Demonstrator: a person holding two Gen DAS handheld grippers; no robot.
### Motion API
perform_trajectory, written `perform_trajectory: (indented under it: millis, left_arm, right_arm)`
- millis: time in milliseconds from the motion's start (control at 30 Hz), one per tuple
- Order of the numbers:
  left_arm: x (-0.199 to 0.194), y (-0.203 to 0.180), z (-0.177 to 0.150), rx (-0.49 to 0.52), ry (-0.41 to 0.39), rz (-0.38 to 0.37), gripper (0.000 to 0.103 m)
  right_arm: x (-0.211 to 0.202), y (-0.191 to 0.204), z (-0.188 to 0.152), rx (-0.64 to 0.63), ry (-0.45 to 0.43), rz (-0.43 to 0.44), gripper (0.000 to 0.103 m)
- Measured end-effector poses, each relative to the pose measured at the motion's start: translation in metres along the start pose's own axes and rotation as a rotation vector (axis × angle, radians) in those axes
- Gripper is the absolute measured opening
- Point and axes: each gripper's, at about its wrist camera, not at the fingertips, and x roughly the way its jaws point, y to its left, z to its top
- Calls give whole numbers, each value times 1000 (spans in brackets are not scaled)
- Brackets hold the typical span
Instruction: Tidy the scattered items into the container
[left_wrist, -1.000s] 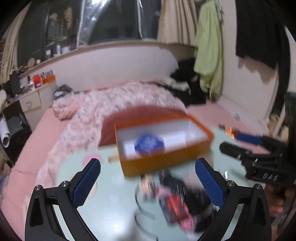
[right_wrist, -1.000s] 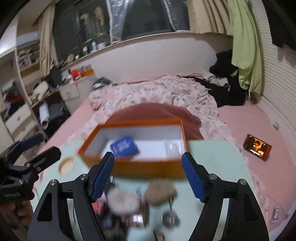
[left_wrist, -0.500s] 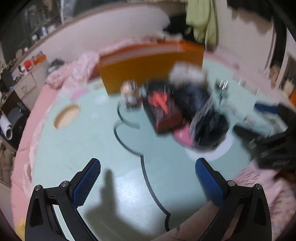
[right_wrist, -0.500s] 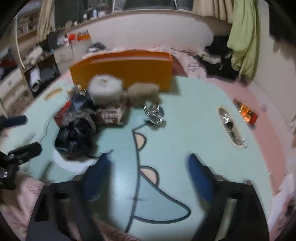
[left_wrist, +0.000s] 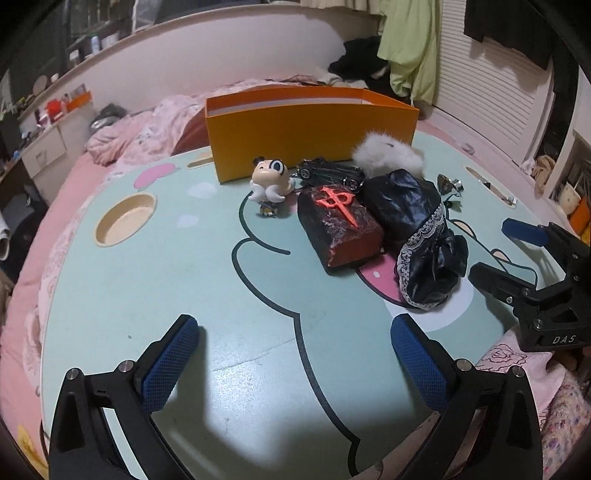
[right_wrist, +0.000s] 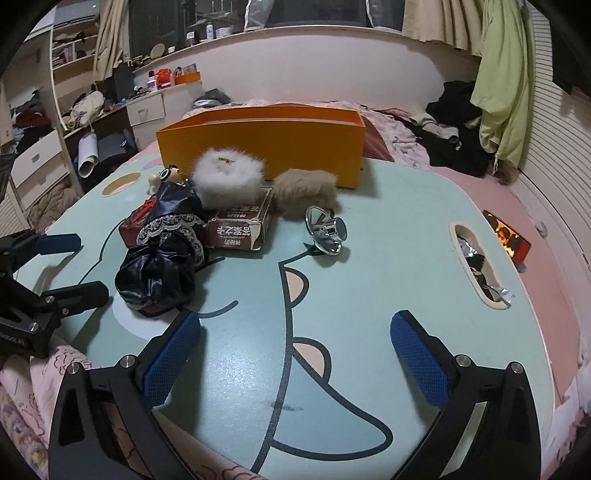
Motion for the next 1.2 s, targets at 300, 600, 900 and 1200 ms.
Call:
perform_trajectory:
  millis: [300, 600, 900, 1200]
  left_arm:
    - [1, 0, 2, 2, -3, -2, 103]
    - [-20, -8, 5, 30, -88, -19, 103]
    - [-29, -48, 56, 106, -158, -170, 85]
    - [13, -70, 67, 130, -42, -154, 24]
  right_arm:
    - [-3, 4, 0, -1, 0, 0, 103]
    - [-4, 5, 0, 0, 0, 0, 103]
    - [-4, 5, 0, 1, -2, -1, 103]
    - [-5, 7, 1, 4, -7, 6, 103]
